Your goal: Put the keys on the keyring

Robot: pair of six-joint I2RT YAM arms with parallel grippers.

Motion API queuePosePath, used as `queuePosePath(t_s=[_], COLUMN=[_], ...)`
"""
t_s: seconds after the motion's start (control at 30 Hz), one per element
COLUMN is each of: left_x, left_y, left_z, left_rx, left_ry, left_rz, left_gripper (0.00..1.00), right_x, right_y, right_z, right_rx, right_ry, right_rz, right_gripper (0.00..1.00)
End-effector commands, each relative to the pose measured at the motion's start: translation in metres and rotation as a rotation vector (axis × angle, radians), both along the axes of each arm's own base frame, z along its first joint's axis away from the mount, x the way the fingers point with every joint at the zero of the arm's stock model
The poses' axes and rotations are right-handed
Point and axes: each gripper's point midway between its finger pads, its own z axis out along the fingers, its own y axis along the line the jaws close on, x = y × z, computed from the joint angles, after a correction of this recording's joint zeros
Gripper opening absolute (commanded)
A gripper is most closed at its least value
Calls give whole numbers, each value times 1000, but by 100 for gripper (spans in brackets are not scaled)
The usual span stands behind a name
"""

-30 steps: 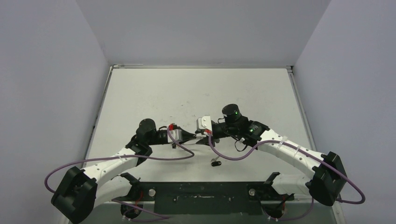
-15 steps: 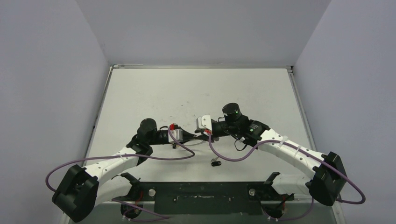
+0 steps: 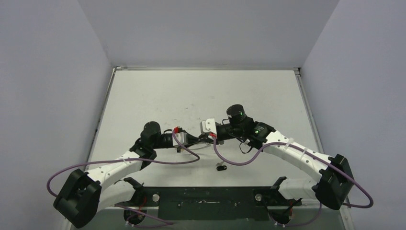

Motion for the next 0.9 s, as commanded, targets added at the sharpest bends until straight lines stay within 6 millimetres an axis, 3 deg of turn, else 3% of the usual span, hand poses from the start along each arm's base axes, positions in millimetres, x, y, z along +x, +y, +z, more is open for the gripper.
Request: queuePosePath(t_s=[0.0,0.23,0.3,0.4,0.53,0.6,0.73,0.87], left_x=[0,0,0,-1,0,2,10,14], left_y=[-5,-5,-5,-5,-4,-1,7,17], left_z=[21,22,22,21,21,22,21,22], left_rx=[-44,-47,-48,-49,-50,-52,-56,-77], left_ry=[-50,-50,-50,-44,-48,-58,-90,-128], left_rz=[-25,-27,-27,-28,-11,11,94,171], left_gripper=[0,0,0,0,0,7,41,50], right_x=[0,1,2,5,8,9,17,25], right_y=[10,9,10,13,15,15,18,19], right_z=[21,18,17,19,18,16,26,38], right_rx=[46,37,35,44,52,55,146,258], right_ry=[-46,-46,-45,-38,-18,1,53,128], right_rz=[51,49,47,37,11,-10,-68,-117], right_gripper=[17,20,16,0,0,0,0,0])
